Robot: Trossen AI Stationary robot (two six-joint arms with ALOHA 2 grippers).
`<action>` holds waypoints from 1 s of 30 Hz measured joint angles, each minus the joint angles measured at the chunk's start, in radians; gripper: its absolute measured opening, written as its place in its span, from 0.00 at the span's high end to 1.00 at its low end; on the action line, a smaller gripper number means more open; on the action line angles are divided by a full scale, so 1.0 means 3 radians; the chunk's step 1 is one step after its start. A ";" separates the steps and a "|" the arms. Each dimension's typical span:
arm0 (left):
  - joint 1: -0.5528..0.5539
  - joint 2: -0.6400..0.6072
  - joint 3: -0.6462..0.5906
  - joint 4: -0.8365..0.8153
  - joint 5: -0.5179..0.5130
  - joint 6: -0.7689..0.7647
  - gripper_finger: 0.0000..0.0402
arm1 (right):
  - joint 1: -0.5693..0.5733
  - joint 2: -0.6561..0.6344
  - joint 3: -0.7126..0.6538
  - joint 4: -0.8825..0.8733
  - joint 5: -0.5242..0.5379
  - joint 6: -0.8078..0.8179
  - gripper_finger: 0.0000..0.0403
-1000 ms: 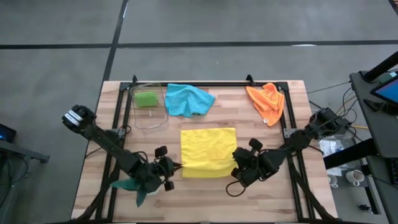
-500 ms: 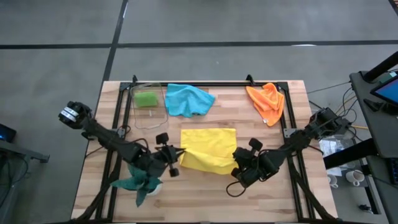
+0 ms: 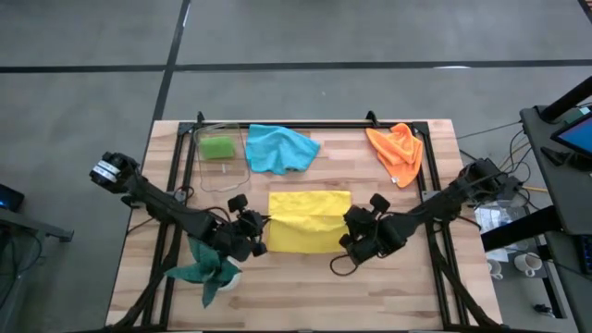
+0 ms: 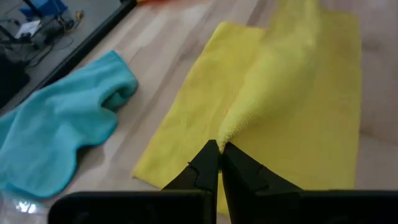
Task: Roll microfiber towels into tight, uniform cylinder then place into a basket
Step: Fold the yellow microfiber towel
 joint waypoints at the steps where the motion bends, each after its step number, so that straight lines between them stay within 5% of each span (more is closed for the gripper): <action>1: 0.0000 0.0034 0.0000 0.0007 -0.0001 -0.0017 1.00 | -0.0039 0.0000 -0.0035 0.0000 0.0001 -0.0003 0.98; 13: 0.0029 0.0484 0.0000 -0.0002 -0.0227 -0.0190 1.00 | -0.0211 0.0000 -0.0173 0.0054 0.0033 0.0015 0.98; 30: 0.0198 0.0419 0.0008 -0.0345 -0.0238 -0.0192 1.00 | -0.0448 0.0022 -0.0323 0.0294 0.0033 -0.0037 0.98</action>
